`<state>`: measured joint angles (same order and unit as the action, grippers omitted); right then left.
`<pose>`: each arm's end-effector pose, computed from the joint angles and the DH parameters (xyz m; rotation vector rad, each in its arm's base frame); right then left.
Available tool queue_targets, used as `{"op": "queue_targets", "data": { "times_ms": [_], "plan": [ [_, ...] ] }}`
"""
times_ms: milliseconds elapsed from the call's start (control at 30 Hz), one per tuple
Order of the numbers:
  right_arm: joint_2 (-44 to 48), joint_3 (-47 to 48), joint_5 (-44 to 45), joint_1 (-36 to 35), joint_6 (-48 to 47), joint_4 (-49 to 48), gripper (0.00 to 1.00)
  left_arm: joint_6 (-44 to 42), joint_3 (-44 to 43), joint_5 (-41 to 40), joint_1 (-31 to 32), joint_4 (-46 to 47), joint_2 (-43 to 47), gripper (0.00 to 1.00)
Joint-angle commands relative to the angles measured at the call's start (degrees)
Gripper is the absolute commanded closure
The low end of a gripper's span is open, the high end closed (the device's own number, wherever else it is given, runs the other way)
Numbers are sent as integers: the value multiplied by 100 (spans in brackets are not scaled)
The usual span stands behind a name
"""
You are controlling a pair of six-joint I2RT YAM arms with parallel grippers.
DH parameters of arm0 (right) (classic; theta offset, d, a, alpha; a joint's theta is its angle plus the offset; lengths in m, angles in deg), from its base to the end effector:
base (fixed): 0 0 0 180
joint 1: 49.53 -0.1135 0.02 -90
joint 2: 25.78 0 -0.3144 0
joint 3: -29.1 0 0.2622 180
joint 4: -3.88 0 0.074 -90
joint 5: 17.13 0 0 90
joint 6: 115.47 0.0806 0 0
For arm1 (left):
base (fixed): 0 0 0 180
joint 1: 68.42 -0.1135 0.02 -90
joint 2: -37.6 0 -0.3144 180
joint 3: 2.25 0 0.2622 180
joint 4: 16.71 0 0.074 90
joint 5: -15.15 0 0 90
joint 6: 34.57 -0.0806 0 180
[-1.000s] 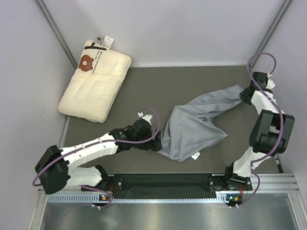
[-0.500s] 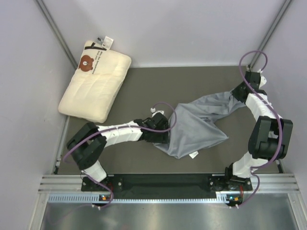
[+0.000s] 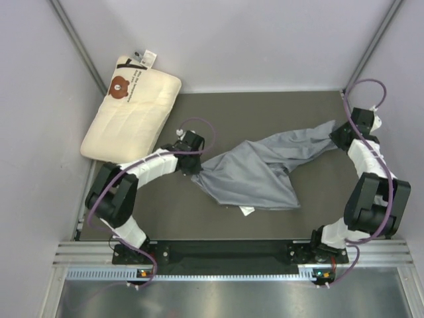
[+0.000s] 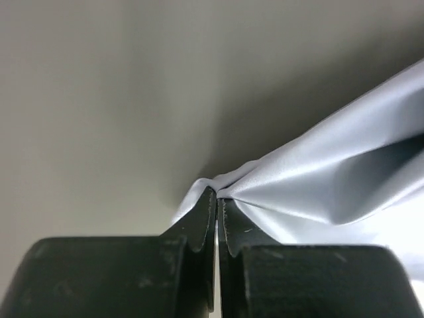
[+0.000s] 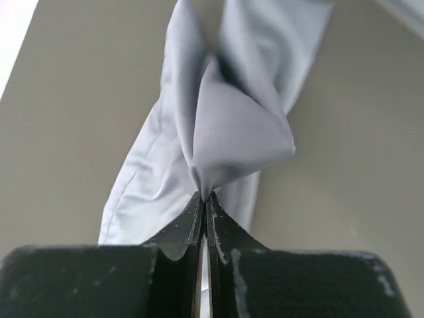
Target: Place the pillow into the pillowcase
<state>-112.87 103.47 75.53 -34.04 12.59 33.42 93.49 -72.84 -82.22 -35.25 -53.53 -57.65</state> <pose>0.3596 -0.1035 0.2659 1.0626 2.0532 0.1476 0.3075 -0.1886 0.1819 -0.1565 2.6482 -0.2537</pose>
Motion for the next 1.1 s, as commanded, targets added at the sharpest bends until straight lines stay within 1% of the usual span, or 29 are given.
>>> {"op": "queue_targets", "data": {
  "times_ms": [0,33,67,100,133,167,200,233,300,333,367,400,433,467,500,533,567,600,633,700,767,800,867,900,933,967,1000,1067],
  "plan": [
    [552,-146,-160,340,70,-120,100,-650,-731,-185,-537,-400,620,100],
    [631,-190,-238,480,78,-120,100,-825,-1072,-194,-635,-531,708,100],
    [649,-199,-239,534,131,-163,100,-905,-1258,-237,-697,-593,735,100],
    [667,-208,-431,569,157,-216,100,-984,-1442,-308,-750,-620,735,100],
    [623,-165,-546,613,192,-260,100,-1150,-1836,-439,-759,-690,692,100],
    [579,-95,-616,622,236,-287,100,-1230,-2031,-466,-759,-699,648,100],
    [518,89,-669,640,263,-322,100,-1275,-2416,-527,-759,-708,499,100],
    [387,169,-705,666,359,-357,100,-1301,-2594,-719,-759,-682,411,100],
    [202,388,-722,701,552,-601,100,-1354,-2936,-791,-794,-472,61,100],
    [-51,503,-897,719,701,-647,93,-1415,-3069,-766,-829,-384,-116,100],
    [-210,660,-1020,710,711,-647,78,-1451,-3236,-704,-899,-374,-309,100],
    [-369,1071,-1222,719,668,-430,58,-1468,-3672,-686,-917,-461,-746,92],
    [-631,1310,-1485,684,537,-201,25,-1556,-3920,-669,-935,-627,-968,77],
    [-677,1504,-1400,658,475,79,14,-1591,-4201,-729,-944,-1055,-1179,58],
    [-660,1610,-1347,623,361,161,9,-1609,-4717,-747,-935,-1320,-1520,46],
    [-478,1585,-1321,561,99,170,8,-1618,-4888,-800,-935,-1515,-1619,33],
    [-371,1498,-1242,535,-8,205,8,-1618,-4977,-896,-935,-1621,-1655,28],
    [-100,1419,-1172,456,-123,223,8,-1627,-4917,-932,-935,-1596,-1560,27],
    [33,1331,-1197,412,-315,223,8,-1635,-4838,-950,-935,-1552,-1463,20],
    [288,1059,-1320,202,-510,258,9,-1636,-4575,-976,-935,-1604,-1122,20],
    [578,865,-1495,-1,-808,460,10,-1600,-4285,-802,-909,-1779,-822,20],
    [770,629,-1548,-237,-922,512,10,-1400,-3839,-583,-900,-1954,-455,20],
    [982,199,-1662,-545,-1046,461,11,-1214,-3153,-257,-778,-1834,3,20],
    [1140,92,-1854,-964,-1203,417,15,-1066,-2384,-90,-638,-1581,475,20],
    [1176,12,-1969,-1221,-1309,399,17,-986,-2028,-62,-636,-1474,724,20],
    [1203,-32,-2040,-1493,-1415,407,19,-907,-1389,-45,-532,-1359,935,20],
    [1186,-15,-2024,-2192,-1494,486,20,-784,-1122,-18,-531,-1280,1329,20],
    [1168,90,-1857,-2855,-1635,661,23,-669,-551,-254,-574,-1113,1822,20]
  ]
}}
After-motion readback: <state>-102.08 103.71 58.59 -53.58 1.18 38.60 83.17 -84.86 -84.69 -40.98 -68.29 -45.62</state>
